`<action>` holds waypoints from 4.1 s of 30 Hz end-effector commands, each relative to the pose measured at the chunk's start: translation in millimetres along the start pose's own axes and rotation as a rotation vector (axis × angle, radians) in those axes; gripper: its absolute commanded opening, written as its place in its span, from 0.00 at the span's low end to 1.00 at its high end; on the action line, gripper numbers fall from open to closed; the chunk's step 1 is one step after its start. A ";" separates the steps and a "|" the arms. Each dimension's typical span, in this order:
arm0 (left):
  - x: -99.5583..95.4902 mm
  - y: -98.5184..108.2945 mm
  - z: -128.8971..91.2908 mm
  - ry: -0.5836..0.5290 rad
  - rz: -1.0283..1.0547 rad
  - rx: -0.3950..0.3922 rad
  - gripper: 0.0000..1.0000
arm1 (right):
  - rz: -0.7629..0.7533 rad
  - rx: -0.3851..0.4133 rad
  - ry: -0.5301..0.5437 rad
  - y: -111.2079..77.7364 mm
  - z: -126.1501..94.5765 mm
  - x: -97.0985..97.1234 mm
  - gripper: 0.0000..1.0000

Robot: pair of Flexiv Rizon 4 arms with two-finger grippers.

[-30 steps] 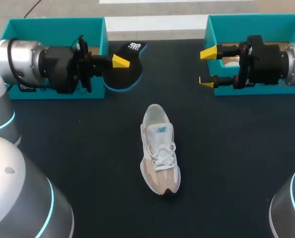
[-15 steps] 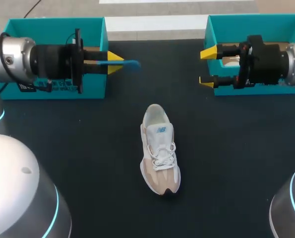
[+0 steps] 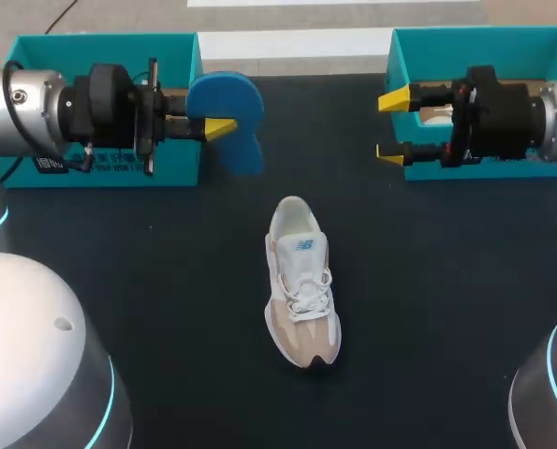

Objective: Take the shoe out of the shoebox, open the shoe tongue, remove and reinsert the insole, then place the shoe into the shoebox

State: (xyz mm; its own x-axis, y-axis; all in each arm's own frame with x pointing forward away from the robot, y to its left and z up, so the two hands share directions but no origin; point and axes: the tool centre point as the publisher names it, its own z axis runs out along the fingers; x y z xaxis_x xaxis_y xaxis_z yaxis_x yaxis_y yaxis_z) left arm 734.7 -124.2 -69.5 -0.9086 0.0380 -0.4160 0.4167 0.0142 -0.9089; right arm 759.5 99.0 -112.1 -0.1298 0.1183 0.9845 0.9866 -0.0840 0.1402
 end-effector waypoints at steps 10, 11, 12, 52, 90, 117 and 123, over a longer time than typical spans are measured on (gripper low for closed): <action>-8.4 -12.8 -2.6 -0.013 -0.988 -0.062 0.00 | 0.000 -0.002 -0.001 -0.2 1.6 -0.3 1.00; -9.9 -13.6 -2.9 -0.024 -1.105 -0.041 0.00 | 0.000 -0.002 -0.001 -0.2 1.6 -0.3 1.00; -10.1 -14.2 -2.8 -0.001 -1.184 -0.012 0.00 | 0.000 -0.002 -0.001 -0.2 1.6 -0.3 1.00; -2.9 22.7 3.6 0.093 -1.547 -0.005 0.00 | 0.000 -0.002 -0.001 -0.2 1.6 -0.3 1.00; -0.8 62.1 15.4 0.144 -1.805 0.006 0.00 | -0.050 -0.045 -0.419 -19.4 43.8 26.8 1.00; -0.8 62.1 15.4 0.144 -1.805 0.006 0.00 | -0.057 -0.010 -0.861 -19.1 86.1 42.9 1.00; -0.8 62.1 15.4 0.144 -1.805 0.006 0.00 | -0.035 0.014 -1.078 -18.5 105.7 58.1 1.00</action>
State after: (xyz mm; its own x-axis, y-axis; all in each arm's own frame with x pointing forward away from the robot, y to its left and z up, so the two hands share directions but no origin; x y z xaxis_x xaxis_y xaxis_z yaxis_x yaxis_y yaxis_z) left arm 762.0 -139.2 -126.2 -0.1851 0.0609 0.9808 -0.9729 0.1292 -0.1916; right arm 732.4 188.3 -79.1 -0.0773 0.7420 0.6659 0.9769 -0.0770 0.1992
